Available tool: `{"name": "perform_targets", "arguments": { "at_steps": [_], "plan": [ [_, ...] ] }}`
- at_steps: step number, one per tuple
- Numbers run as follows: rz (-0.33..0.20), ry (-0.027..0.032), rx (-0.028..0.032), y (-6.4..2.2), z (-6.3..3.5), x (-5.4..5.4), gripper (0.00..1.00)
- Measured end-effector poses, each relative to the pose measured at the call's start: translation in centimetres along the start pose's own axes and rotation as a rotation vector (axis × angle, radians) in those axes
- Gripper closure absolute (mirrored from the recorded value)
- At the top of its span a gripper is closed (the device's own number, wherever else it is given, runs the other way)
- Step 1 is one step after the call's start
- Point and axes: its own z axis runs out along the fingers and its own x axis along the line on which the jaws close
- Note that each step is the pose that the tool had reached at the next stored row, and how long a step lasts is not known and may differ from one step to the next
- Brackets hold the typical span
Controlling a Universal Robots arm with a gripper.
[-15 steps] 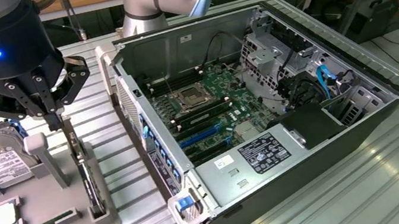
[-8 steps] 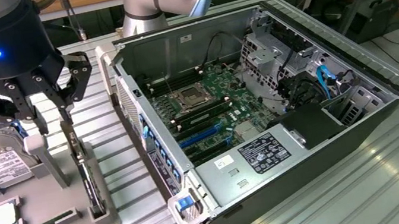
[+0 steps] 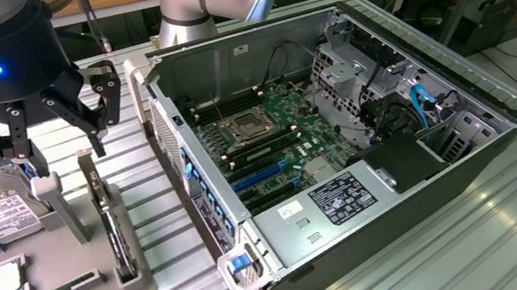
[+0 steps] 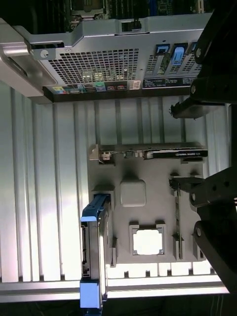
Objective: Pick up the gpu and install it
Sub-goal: 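Pick up the gpu and move the gpu toward the slot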
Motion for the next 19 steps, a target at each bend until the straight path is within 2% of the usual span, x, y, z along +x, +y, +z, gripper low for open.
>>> {"name": "perform_targets", "arguments": {
  "at_steps": [5, 9, 10, 13, 14, 18, 19],
  "plan": [
    [-0.044, 0.0056, -0.0005, -0.09, 0.61, 0.0, 0.40],
    [-0.053, 0.0072, 0.0000, -0.35, 1.21, 0.0, 0.40],
    [-0.054, 0.0076, 0.0012, -0.43, 1.31, 0.0, 0.40],
    [-0.055, 0.0084, 0.0133, -0.78, 1.53, 0.2, 0.40],
    [-0.055, 0.0084, 0.0149, -0.87, 1.71, 0.3, 0.40],
    [-0.055, 0.0083, 0.0151, -0.98, 2.53, 0.3, 0.40],
    [-0.055, 0.0084, 0.0196, -1.00, 2.72, 0.4, 0.40]
  ]
}}
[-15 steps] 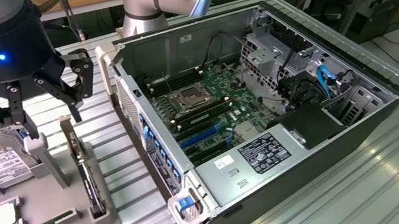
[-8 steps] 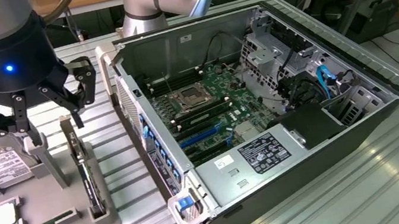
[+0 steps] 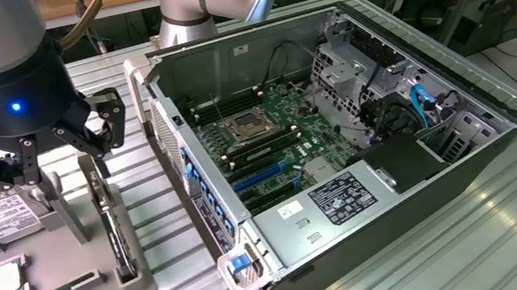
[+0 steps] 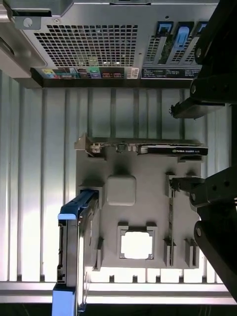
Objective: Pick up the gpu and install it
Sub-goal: 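Pick up the gpu and move the gpu toward the slot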
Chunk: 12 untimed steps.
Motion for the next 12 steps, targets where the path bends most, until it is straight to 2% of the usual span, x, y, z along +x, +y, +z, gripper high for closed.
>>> {"name": "perform_targets", "arguments": {
  "at_steps": [1, 3, 12],
  "plan": [
    [0.000, 0.0000, 0.0047, -0.02, 0.20, 0.0, 0.40],
    [0.000, -0.0002, 0.0098, -0.04, 0.46, 0.0, 0.40],
    [0.000, -0.0002, 0.0107, -0.17, 2.12, 0.0, 0.40]
  ]
}}
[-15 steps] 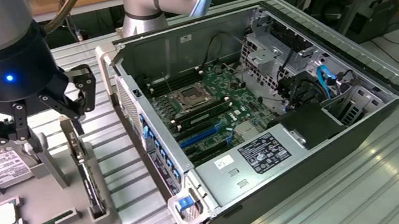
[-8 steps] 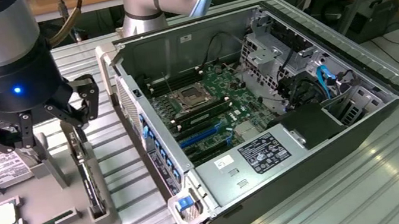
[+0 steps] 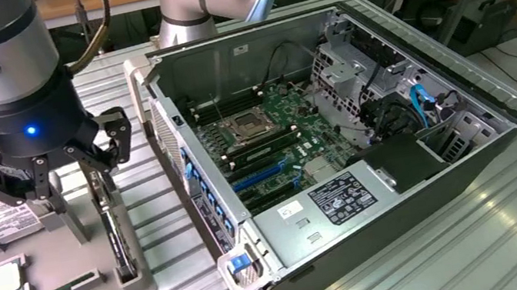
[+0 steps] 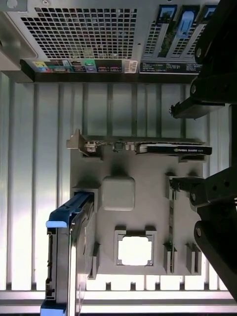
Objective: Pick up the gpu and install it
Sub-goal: 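Pick up the gpu and move the gpu toward the slot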
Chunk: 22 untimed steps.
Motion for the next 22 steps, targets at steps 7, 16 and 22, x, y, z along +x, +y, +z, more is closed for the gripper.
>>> {"name": "perform_targets", "arguments": {
  "at_steps": [7, 16, 22],
  "plan": [
    [0.000, 0.0016, 0.0001, -0.12, 1.28, 0.0, 0.40],
    [0.000, 0.0016, 0.0001, -0.22, 2.91, 0.0, 0.40],
    [0.000, 0.0016, 0.0001, -0.31, 4.25, 0.1, 0.40]
  ]
}}
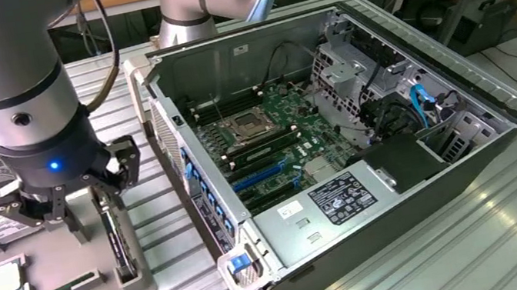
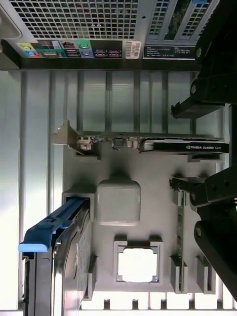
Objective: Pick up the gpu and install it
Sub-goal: 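Pick up the gpu and move the gpu toward the slot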
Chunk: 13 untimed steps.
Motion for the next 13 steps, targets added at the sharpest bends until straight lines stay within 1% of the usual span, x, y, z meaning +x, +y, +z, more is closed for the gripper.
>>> {"name": "perform_targets", "arguments": {
  "at_steps": [11, 13],
  "plan": [
    [0.000, 0.0001, 0.0000, -0.16, 2.06, 0.0, 0.40],
    [0.000, 0.0001, 0.0000, -0.17, 2.24, 0.0, 0.40]
  ]
}}
